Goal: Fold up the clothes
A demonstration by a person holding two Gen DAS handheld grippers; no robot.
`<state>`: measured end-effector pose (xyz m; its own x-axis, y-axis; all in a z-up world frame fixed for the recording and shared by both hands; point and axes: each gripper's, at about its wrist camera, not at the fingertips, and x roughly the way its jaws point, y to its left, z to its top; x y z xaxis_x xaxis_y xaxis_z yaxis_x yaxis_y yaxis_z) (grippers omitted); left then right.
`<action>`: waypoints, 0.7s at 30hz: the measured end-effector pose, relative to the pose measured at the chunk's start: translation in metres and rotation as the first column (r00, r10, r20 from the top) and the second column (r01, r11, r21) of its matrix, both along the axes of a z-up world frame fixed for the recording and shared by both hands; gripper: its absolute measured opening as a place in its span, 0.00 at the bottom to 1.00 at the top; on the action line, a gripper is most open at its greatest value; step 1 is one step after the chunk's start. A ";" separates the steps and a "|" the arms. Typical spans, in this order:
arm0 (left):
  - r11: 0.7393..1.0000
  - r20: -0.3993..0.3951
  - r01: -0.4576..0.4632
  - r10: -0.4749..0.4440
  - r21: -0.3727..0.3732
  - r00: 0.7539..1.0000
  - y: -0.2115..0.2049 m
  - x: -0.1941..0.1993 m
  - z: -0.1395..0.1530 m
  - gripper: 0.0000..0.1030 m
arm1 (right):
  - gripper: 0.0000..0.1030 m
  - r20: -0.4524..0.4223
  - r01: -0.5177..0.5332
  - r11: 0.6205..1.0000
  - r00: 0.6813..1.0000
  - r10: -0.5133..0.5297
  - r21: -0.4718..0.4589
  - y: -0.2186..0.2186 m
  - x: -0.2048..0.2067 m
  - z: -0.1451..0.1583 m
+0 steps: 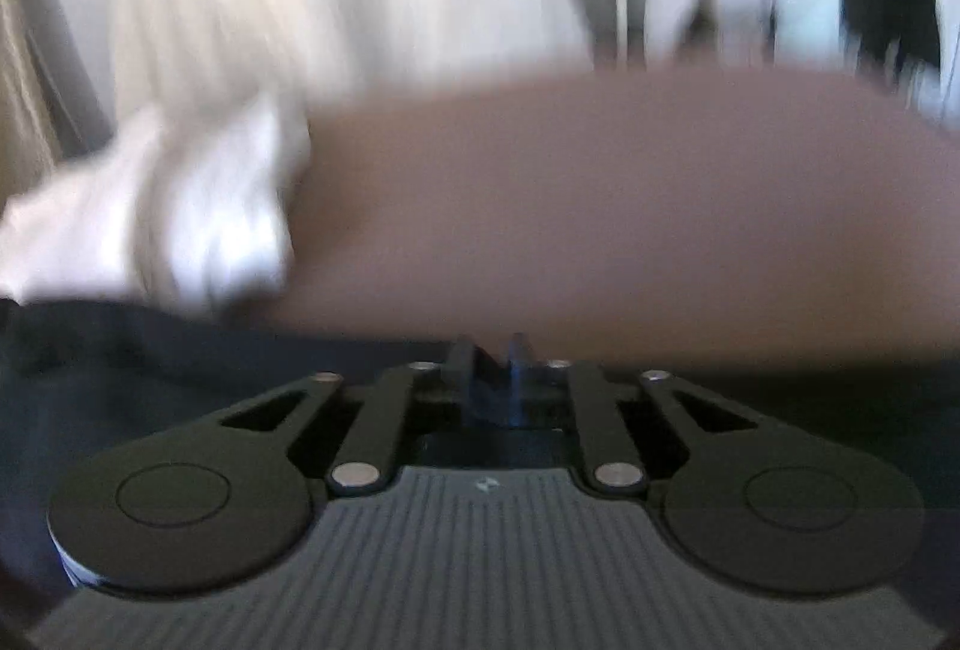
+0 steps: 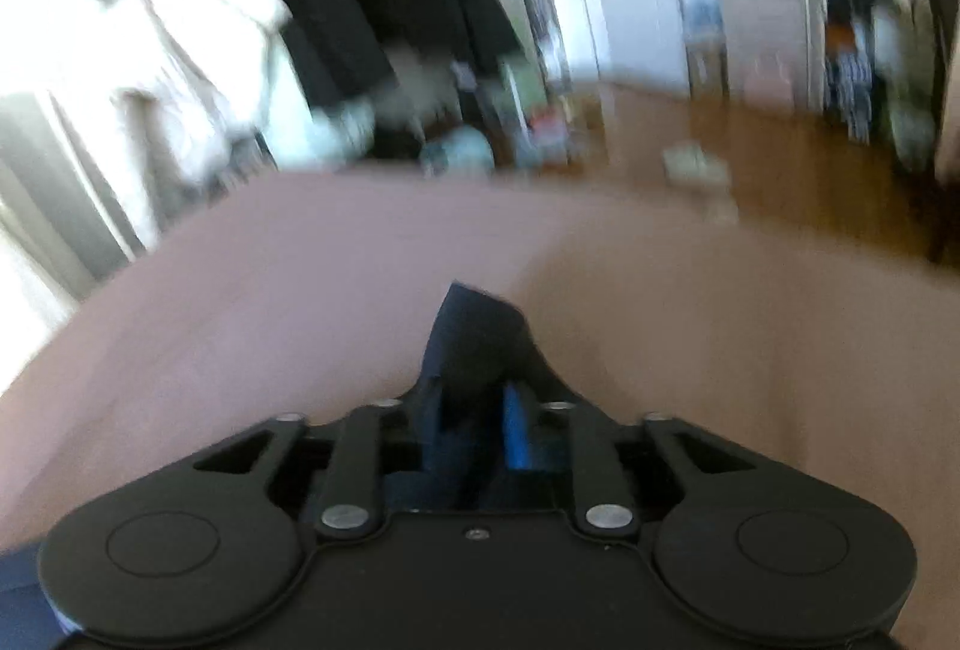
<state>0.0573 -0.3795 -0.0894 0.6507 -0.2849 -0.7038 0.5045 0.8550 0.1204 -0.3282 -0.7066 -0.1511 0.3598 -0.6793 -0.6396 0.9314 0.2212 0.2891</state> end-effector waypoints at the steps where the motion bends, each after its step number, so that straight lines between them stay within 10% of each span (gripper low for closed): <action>1: 1.000 -0.001 -0.006 0.006 0.000 1.000 0.004 -0.006 -0.004 0.18 | 0.51 0.014 0.029 0.999 0.999 -0.029 0.034 -0.005 -0.003 -0.006; 6: 0.998 0.124 0.032 -0.040 0.063 0.992 0.021 -0.064 0.017 0.69 | 0.55 0.125 0.132 0.990 0.983 -0.137 0.049 0.011 -0.048 0.023; 12: 0.984 -0.046 0.174 -0.176 -0.044 0.983 0.019 -0.106 0.039 0.69 | 0.67 0.148 0.210 0.974 0.964 -0.220 0.082 0.057 -0.123 0.051; 15: 0.967 -0.205 0.229 -0.247 -0.109 0.947 0.004 -0.120 0.030 0.69 | 0.67 0.181 0.249 0.939 0.938 -0.295 0.239 0.051 -0.142 0.022; 21: 0.968 -0.242 0.252 -0.244 0.004 0.939 -0.013 -0.155 0.004 0.71 | 0.69 0.283 0.103 0.930 0.936 -0.211 0.352 0.033 -0.127 -0.020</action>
<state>-0.0980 -0.3922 -0.0854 0.3752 -0.3886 -0.8416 0.7174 0.6966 -0.0018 -0.4554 -0.6735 -0.1713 0.4821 -0.5157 -0.7082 0.7970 -0.0776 0.5990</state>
